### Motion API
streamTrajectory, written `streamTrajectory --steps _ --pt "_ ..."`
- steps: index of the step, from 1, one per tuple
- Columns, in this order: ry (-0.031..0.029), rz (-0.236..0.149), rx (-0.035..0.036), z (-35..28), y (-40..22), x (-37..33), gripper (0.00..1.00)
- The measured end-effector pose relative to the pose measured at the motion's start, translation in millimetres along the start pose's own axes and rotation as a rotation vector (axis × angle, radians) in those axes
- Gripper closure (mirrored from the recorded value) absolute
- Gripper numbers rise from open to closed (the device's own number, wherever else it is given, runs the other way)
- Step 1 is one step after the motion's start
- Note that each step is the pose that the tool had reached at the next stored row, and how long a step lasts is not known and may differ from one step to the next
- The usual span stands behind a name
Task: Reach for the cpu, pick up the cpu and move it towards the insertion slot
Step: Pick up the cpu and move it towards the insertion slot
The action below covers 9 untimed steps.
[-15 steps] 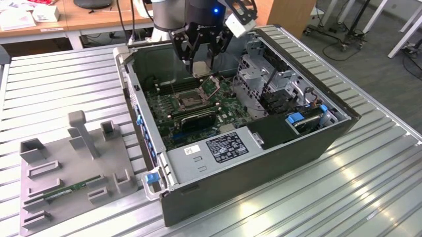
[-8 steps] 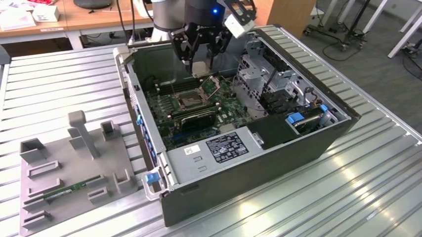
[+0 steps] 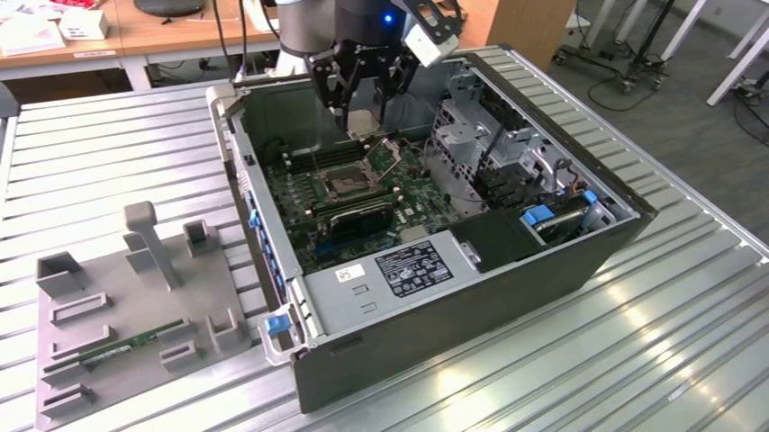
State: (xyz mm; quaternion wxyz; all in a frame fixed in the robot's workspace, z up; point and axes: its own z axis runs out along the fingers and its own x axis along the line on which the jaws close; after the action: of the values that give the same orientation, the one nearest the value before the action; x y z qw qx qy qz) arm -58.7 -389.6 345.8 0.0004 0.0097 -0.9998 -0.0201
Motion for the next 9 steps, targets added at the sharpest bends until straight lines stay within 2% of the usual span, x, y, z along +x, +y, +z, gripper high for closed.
streamTrajectory --steps 9 --pt "0.0 0.0 0.0 0.4 2.1 0.0 0.46"
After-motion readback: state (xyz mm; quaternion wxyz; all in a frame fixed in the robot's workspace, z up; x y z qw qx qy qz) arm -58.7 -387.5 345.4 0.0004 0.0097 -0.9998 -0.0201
